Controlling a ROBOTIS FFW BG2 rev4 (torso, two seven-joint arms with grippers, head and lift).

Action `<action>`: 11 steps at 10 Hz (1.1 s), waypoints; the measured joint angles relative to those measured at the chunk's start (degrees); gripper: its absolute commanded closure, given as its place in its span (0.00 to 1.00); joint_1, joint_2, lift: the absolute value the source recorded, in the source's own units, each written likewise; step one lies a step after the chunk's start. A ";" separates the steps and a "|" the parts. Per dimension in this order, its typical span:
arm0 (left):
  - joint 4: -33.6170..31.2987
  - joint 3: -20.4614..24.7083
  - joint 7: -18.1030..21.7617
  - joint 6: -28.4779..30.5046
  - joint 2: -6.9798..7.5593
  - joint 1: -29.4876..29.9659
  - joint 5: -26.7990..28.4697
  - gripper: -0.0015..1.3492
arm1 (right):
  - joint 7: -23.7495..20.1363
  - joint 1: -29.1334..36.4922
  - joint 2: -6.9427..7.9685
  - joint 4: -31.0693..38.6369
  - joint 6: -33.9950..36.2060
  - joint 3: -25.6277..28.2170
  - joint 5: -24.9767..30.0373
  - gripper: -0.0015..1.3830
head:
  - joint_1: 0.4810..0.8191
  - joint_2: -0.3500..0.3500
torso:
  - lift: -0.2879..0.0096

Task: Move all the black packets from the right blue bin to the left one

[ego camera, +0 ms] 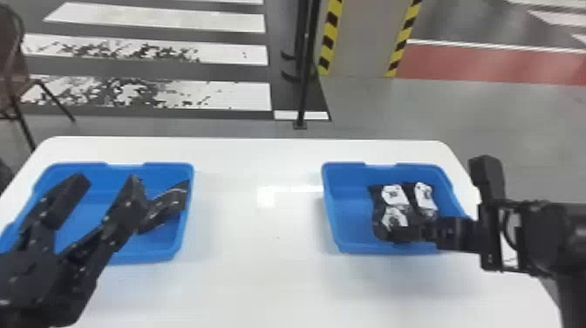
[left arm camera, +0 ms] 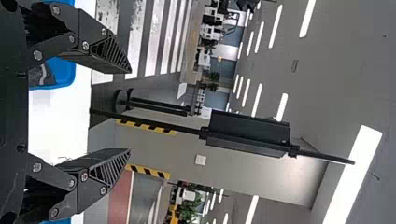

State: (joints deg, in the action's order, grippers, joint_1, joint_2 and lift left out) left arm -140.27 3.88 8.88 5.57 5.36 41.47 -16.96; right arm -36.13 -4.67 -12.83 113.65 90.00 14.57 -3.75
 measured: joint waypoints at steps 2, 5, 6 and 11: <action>0.00 -0.09 0.00 -0.29 -0.05 0.00 0.14 0.35 | 0.26 1.28 0.02 0.53 -2.39 0.43 -7.10 0.82 | 0.63 0.39 | 0.50; 0.00 -0.10 0.00 -0.11 -0.17 -0.17 -0.17 0.35 | 0.28 2.25 0.09 0.86 -17.48 -1.87 -13.82 0.82 | 0.63 0.47 | 0.50; 0.00 -0.21 0.00 0.10 -0.17 -0.24 -0.18 0.35 | 0.24 2.31 0.09 1.27 -21.82 -3.12 -15.61 0.82 | 0.63 0.50 | 0.50; 0.00 -1.04 0.48 2.45 0.08 -1.15 -3.42 0.35 | -5.51 1.54 -0.20 -2.45 -36.36 -15.55 -28.54 0.82 | 0.63 0.74 | 0.50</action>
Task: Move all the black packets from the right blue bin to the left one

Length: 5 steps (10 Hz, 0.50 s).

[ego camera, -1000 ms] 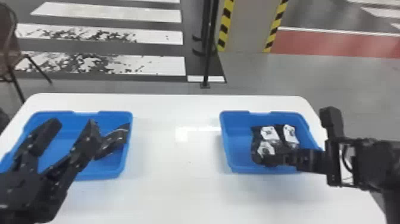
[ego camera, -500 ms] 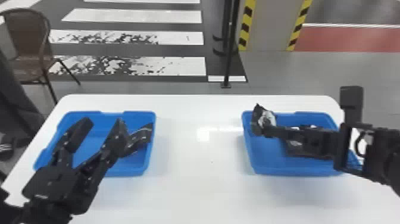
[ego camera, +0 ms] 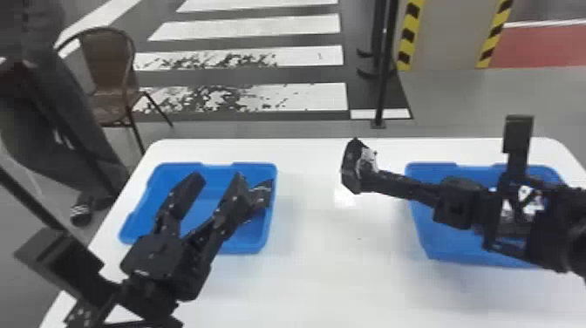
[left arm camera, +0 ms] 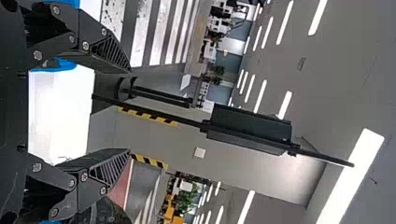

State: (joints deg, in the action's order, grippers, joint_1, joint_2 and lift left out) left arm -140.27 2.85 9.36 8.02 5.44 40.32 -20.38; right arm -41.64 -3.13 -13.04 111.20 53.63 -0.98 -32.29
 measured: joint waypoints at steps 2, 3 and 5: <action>0.00 -0.03 0.05 0.14 0.01 -0.23 -0.10 0.34 | -0.68 -0.68 -0.35 -2.06 -4.88 -5.48 -5.08 0.82 | 0.63 0.82 | 0.50; 0.00 -0.13 -0.07 -0.78 0.01 -0.25 0.09 0.35 | -0.78 -1.45 -0.51 -3.14 -6.90 -7.84 -6.44 0.82 | 0.63 0.86 | 0.50; 0.00 -0.65 -0.16 -2.69 0.10 -0.60 0.36 0.35 | -0.72 -3.17 -0.65 -5.35 -9.21 -10.59 -7.37 0.82 | 0.63 0.89 | 0.50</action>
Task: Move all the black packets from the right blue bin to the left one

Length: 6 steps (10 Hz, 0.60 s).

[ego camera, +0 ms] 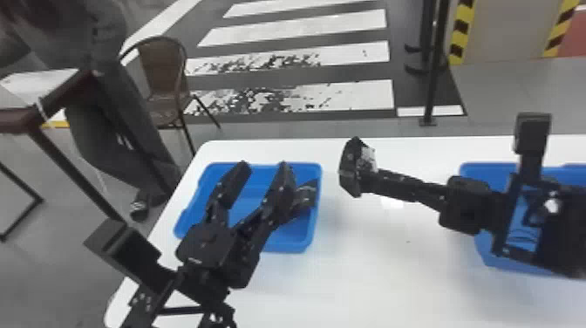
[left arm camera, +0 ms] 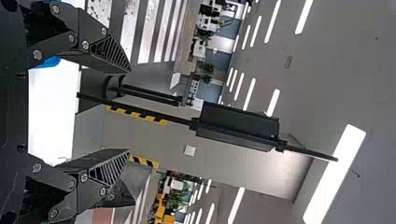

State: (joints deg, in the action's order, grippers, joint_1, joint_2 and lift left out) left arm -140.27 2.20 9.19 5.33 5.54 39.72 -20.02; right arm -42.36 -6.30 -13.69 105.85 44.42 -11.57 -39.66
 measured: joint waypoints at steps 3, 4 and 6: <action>0.00 -2.91 0.21 3.10 1.19 -0.77 -4.44 0.35 | 0.07 -3.06 0.01 -3.34 -3.14 -2.98 -0.98 0.82 | 0.63 0.86 | 0.50; 0.00 -4.08 0.40 4.16 1.73 -1.11 -5.60 0.35 | 0.07 -3.78 0.05 -3.88 -3.44 -3.68 -1.10 0.82 | 0.63 0.84 | 0.50; 0.15 -5.40 0.48 4.77 2.25 -1.78 -6.14 0.35 | 0.07 -4.34 0.06 -4.20 -3.64 -5.58 -1.83 0.82 | 0.63 0.84 | 0.50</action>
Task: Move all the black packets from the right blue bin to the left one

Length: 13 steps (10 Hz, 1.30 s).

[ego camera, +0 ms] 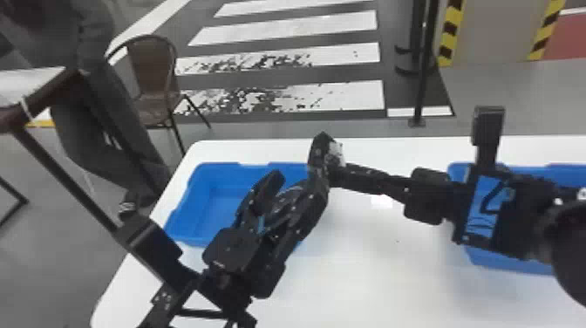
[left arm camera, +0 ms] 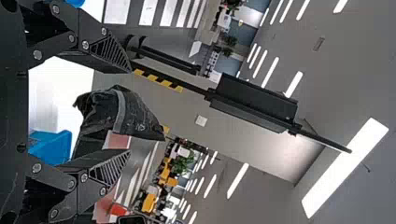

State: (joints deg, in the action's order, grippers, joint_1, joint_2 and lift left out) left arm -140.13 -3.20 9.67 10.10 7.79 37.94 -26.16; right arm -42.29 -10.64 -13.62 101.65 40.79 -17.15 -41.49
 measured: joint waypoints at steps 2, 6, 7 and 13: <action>0.54 -0.15 0.00 -0.07 0.04 -0.13 -0.01 0.35 | 0.06 0.03 -0.01 -0.27 0.02 -2.44 -1.22 0.82 | 0.63 0.88 | 0.50; 1.25 -0.49 -0.01 0.42 0.21 -0.61 0.43 0.42 | 0.35 -0.16 -0.09 -0.65 0.26 -6.31 -3.08 0.82 | 0.63 0.93 | 0.50; 1.37 -0.45 0.07 0.80 0.21 -0.69 0.77 0.68 | 0.38 -0.22 -0.09 -0.64 0.37 -6.53 -3.16 0.82 | 0.63 0.94 | 0.50; -3.14 0.52 -1.11 5.46 0.38 -0.28 12.59 0.91 | 0.36 -0.50 -0.17 -0.26 0.41 -6.63 -3.63 0.82 | 0.63 0.96 | 0.50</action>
State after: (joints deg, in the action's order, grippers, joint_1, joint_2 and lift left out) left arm -143.26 -2.68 8.56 15.56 8.17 37.67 -13.57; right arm -41.94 -11.14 -13.80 101.39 41.20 -23.78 -45.12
